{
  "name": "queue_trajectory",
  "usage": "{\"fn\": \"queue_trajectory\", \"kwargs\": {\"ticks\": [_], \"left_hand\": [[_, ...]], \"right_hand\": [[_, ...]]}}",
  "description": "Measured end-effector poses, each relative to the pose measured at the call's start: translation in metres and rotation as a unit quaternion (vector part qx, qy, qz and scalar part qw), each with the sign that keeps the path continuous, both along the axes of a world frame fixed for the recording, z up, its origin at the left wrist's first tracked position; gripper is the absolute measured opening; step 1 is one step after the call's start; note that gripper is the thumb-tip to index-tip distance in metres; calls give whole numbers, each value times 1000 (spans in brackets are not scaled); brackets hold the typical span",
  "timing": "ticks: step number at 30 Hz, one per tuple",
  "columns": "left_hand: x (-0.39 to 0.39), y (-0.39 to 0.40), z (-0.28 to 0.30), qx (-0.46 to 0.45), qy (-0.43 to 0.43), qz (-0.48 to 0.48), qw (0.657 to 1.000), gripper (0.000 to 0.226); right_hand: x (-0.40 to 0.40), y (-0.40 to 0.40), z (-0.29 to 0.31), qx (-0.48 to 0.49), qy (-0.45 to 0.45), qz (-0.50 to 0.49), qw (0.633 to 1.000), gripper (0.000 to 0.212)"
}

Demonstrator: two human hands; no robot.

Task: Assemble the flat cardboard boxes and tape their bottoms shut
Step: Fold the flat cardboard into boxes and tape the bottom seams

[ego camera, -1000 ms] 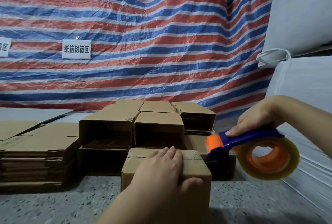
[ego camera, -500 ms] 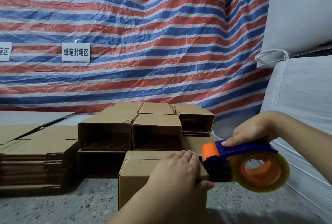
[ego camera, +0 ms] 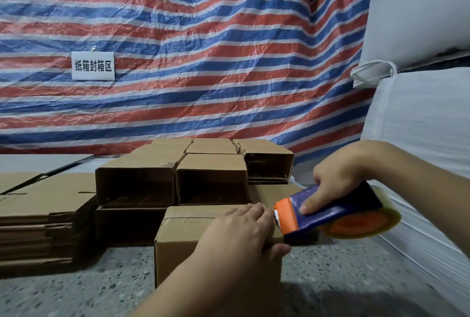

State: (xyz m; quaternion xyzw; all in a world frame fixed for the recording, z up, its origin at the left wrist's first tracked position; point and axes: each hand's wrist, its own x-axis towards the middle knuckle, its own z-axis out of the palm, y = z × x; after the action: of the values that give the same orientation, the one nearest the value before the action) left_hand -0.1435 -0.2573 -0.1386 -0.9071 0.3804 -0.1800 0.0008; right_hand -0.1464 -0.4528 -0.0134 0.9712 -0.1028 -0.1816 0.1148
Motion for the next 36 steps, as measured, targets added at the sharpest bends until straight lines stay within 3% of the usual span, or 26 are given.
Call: {"fn": "queue_trajectory", "kwargs": {"ticks": [5, 10, 13, 16, 20, 24, 29, 31, 33, 35, 36], "left_hand": [[-3, 0, 1, 0, -1, 1, 1000, 72], [-3, 3, 0, -1, 5, 9, 1000, 74], [-2, 2, -1, -3, -2, 12, 1000, 74], [1, -1, -3, -7, -6, 10, 1000, 73], [4, 3, -7, -29, -18, -1, 999, 71], [1, 3, -8, -42, -19, -7, 999, 69], [-1, 2, -7, -44, -21, -6, 999, 69], [-1, 2, -7, -39, -21, -4, 999, 69], [-1, 2, -6, -35, -22, -2, 999, 69], [-1, 2, -6, -33, -24, -3, 999, 70], [-1, 2, -6, -33, -25, -4, 999, 70]], "right_hand": [[-2, 11, 7, -48, -30, 2, 998, 68], [4, 3, -48, -218, -36, 63, 973, 59], [9, -27, -85, -81, -167, 30, 982, 59], [11, -37, -121, 25, -288, 15, 957, 55], [13, -28, -171, 79, -311, -12, 947, 54], [11, -19, -209, 66, -325, -14, 943, 55], [8, -16, -209, 58, -340, -36, 938, 62], [8, -13, -197, 119, -413, -39, 902, 58], [6, -9, -184, 322, -453, -54, 830, 60], [2, -1, -171, 560, -345, -132, 741, 62], [-2, 3, -166, 636, -267, -160, 707, 64]]}}
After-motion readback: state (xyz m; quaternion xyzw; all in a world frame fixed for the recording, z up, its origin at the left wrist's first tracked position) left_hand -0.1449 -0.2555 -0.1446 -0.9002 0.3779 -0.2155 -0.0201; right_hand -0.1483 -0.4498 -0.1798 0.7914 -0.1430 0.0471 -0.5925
